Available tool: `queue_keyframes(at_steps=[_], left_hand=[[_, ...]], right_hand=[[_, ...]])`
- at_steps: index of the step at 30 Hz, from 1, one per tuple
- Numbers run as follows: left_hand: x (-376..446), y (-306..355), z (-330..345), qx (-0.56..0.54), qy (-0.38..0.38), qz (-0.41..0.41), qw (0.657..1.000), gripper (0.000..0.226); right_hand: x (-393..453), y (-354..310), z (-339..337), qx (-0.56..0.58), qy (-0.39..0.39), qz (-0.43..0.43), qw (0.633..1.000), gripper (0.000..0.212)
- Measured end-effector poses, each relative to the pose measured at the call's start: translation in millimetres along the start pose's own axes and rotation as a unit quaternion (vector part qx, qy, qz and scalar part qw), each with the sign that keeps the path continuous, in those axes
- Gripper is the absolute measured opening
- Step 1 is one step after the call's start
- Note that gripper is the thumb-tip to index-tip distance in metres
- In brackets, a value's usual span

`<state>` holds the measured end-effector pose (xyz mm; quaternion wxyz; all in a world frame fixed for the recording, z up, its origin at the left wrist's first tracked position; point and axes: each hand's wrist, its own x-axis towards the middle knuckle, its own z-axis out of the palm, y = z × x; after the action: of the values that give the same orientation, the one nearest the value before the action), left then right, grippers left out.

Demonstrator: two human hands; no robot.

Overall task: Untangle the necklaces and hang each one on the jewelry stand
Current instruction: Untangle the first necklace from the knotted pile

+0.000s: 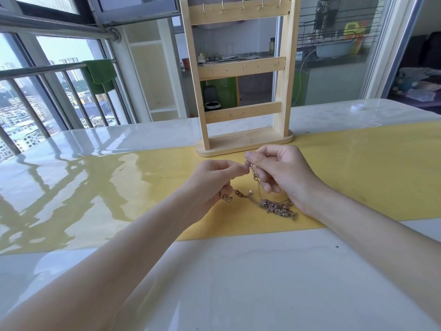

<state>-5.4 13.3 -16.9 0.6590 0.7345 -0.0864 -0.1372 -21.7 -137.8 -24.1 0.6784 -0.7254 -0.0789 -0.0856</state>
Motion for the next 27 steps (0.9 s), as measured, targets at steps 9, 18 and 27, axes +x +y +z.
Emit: queue_keyframes(at_steps=[9, 18, 27], left_hand=[[3, 10, 0, -0.171, 0.024, -0.029, 0.984, 0.010], [27, 27, 14, -0.105, 0.031, 0.020, 0.994, 0.017], [58, 0, 1, -0.039, 0.052, 0.128, 0.990, 0.013]], right_hand=[[2, -6, -2, 0.162, -0.075, 0.090, 0.980, 0.011], [25, -10, 3, 0.177, 0.023, 0.114, 0.977, 0.014], [59, 11, 5, 0.128, -0.028, 0.101, 0.986, 0.012]])
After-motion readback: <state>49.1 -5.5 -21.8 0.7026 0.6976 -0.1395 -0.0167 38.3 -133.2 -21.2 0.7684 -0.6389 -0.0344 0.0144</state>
